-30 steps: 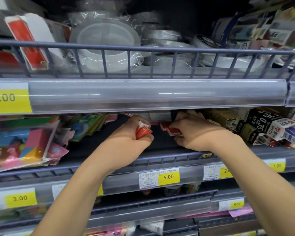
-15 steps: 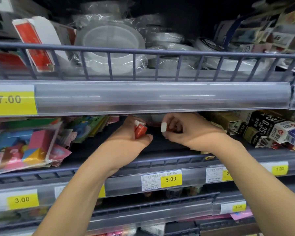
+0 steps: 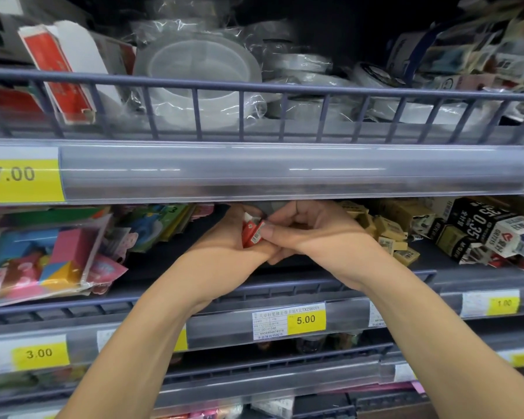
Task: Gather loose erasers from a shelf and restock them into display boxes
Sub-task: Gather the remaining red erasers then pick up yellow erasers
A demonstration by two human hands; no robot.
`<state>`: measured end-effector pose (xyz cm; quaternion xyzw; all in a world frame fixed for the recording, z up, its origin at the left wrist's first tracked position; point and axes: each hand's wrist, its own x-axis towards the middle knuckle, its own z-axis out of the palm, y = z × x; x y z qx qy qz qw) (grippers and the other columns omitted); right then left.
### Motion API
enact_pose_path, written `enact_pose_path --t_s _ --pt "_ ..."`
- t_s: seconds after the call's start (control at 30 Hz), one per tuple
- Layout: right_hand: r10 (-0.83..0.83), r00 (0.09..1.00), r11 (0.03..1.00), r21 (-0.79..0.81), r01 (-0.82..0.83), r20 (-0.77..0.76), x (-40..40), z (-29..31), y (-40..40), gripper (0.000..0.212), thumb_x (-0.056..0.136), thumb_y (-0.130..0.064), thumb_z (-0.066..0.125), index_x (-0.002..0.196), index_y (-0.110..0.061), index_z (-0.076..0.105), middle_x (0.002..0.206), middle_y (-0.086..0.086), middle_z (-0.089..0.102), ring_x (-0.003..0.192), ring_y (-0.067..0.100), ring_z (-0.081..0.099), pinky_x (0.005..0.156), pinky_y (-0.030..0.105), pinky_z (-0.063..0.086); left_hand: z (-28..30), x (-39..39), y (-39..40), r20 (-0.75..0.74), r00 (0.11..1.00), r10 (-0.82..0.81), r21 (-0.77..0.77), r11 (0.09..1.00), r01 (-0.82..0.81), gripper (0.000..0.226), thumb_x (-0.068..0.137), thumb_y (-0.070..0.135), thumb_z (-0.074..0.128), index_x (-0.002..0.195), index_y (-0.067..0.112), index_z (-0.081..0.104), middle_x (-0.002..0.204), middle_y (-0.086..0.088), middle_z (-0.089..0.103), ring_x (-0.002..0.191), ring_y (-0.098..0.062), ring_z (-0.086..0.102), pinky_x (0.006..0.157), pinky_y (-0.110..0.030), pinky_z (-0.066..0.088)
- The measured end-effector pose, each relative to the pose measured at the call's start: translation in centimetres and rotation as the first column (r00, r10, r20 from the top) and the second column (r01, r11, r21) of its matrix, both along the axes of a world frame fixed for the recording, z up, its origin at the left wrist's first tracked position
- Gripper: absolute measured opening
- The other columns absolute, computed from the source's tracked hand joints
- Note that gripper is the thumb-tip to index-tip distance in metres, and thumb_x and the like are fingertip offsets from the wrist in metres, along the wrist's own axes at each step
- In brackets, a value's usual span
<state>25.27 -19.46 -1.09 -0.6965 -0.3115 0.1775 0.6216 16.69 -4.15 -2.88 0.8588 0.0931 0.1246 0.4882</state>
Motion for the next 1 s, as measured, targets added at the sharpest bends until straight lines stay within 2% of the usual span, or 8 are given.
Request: enact_pose_path --t_s 0.13,0.23,0.3,0.4,0.47,0.57,0.7,1.0 --pt "0.036 0.995 0.990 -0.140 -0.022 0.097 0.4 0.6 -0.6 0.015 0.078 -0.026 0.085 0.087 -0.018 0.076 0.087 -0.001 0.078 0.075 0.012 0.074 0.072 0.023 0.059 -0.2 0.0 0.1 0.005 0.999 -0.038 0.007 0.999 0.038 0.028 0.082 0.044 0.069 0.107 0.041 0.058 0.087 0.010 0.070 0.068 0.004 0.062 0.065 -0.027 0.052" --pt "-0.071 0.933 0.919 -0.341 0.198 0.353 2.1 1.5 -1.5 0.014 0.078 -0.048 0.080 0.083 -0.038 0.071 0.085 -0.022 0.074 0.078 -0.004 0.068 0.068 0.009 0.050 -0.4 0.0 0.4 0.013 1.000 0.004 -0.007 1.000 -0.004 0.027 0.087 0.035 0.076 0.104 0.044 0.057 0.078 0.013 0.066 0.054 0.006 0.059 0.055 -0.016 0.046" --pt "-0.074 0.828 0.771 -0.496 0.401 0.555 3.4 1.7 -2.0 0.020 0.086 -0.056 0.069 0.099 -0.041 0.067 0.099 -0.026 0.068 0.089 0.003 0.064 0.071 0.015 0.047 -0.5 0.1 0.4 0.027 1.000 0.002 -0.048 0.999 -0.001 0.030 0.087 0.030 0.078 0.103 0.043 0.057 0.066 0.015 0.063 0.049 0.006 0.058 0.048 -0.010 0.043" --pt "0.194 0.655 0.581 -0.624 0.523 0.730 5.4 1.0 -2.0 0.040 0.098 -0.041 0.057 0.137 -0.032 0.054 0.135 -0.003 0.060 0.119 0.025 0.056 0.090 0.025 0.041 -0.6 0.1 0.4 0.040 0.999 -0.017 -0.062 0.998 0.019 0.032 0.086 0.024 0.078 0.103 0.042 0.058 0.053 0.023 0.062 0.045 0.006 0.056 0.043 -0.007 0.040" --pt "0.331 0.608 0.541 -0.673 0.504 0.721 6.2 0.6 -1.8 0.041 0.098 -0.029 0.054 0.139 -0.034 0.053 0.135 0.003 0.060 0.120 0.031 0.055 0.098 0.033 0.047 -0.6 0.1 0.4 0.047 0.999 -0.017 -0.055 0.998 0.020 0.032 0.086 0.024 0.078 0.104 0.042 0.058 0.054 0.031 0.061 0.045 0.007 0.055 0.044 -0.007 0.039" --pt "0.404 0.626 0.485 -0.736 0.472 0.667 6.6 0.5 -1.3 0.037 0.094 -0.025 0.053 0.128 -0.038 0.060 0.121 -0.001 0.067 0.111 0.029 0.060 0.094 0.041 0.051 -0.6 0.0 0.5 0.048 0.999 0.011 -0.026 1.000 -0.009 0.033 0.084 0.029 0.079 0.103 0.045 0.058 0.072 0.023 0.067 0.052 0.010 0.056 0.054 -0.010 0.041" --pt "0.379 0.699 0.472 -0.776 0.418 0.607 7.0 0.6 -0.8 0.025 0.096 -0.039 0.058 0.120 -0.035 0.066 0.110 -0.003 0.070 0.103 0.025 0.063 0.092 0.040 0.052 -0.5 -0.1 0.5 0.047 0.999 0.004 -0.028 1.000 -0.003 0.034 0.084 0.032 0.078 0.106 0.048 0.058 0.090 0.018 0.067 0.055 0.008 0.057 0.055 -0.013 0.043" --pt "0.190 0.714 0.657 -0.627 0.418 0.674 5.5 0.3 -0.7 0.017 0.087 -0.031 0.069 0.090 -0.034 0.054 0.087 -0.009 0.060 0.082 0.018 0.059 0.072 0.034 0.050 -0.3 -0.7 0.4 0.102 0.994 0.042 -0.076 0.997 -0.035 0.028 0.086 0.038 0.077 0.102 0.049 0.057 0.068 0.021 0.064 0.057 0.010 0.058 0.049 -0.006 0.038"
